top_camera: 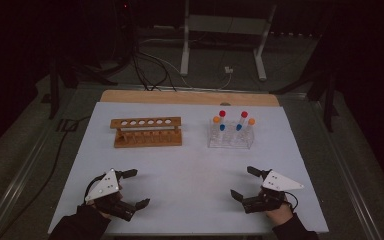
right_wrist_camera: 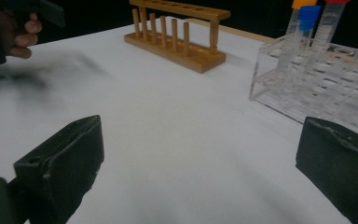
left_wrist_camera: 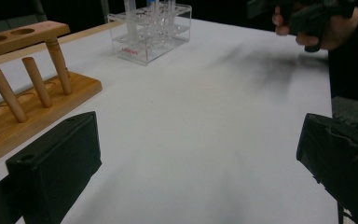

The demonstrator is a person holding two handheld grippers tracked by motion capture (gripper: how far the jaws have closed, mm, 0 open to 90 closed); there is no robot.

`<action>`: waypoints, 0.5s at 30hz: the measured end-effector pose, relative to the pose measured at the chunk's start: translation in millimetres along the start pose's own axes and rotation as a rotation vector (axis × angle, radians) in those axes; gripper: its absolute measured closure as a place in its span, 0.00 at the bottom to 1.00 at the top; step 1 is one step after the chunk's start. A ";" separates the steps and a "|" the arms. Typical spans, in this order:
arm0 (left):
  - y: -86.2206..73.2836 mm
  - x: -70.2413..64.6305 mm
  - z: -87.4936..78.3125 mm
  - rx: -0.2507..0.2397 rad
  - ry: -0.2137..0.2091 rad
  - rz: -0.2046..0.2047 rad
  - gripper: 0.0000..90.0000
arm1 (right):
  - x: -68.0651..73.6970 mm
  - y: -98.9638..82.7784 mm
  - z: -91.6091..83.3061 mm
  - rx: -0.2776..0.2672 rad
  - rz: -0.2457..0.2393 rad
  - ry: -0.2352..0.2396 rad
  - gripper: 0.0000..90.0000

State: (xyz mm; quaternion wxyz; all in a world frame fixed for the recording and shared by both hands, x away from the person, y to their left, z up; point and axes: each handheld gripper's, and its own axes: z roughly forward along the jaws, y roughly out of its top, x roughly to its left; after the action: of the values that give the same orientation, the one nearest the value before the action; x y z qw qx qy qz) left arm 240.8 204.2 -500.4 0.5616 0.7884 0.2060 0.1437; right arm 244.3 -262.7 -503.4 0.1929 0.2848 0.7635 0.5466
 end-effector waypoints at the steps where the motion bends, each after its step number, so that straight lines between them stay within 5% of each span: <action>1: 0.0 0.0 0.0 0.000 0.000 0.000 0.01 | 0.3 -0.1 0.3 0.000 -0.003 0.008 0.01; 15: 1.3 0.1 -2.1 -0.015 -0.004 -0.012 0.01 | 12.4 10.8 5.6 0.139 -0.013 0.046 0.00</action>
State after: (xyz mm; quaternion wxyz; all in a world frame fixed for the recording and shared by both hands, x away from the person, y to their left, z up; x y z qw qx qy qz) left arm 240.1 205.6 -498.4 0.5687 0.7831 0.2086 0.1404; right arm 240.6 -248.0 -494.8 0.1586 0.2798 0.8058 0.4973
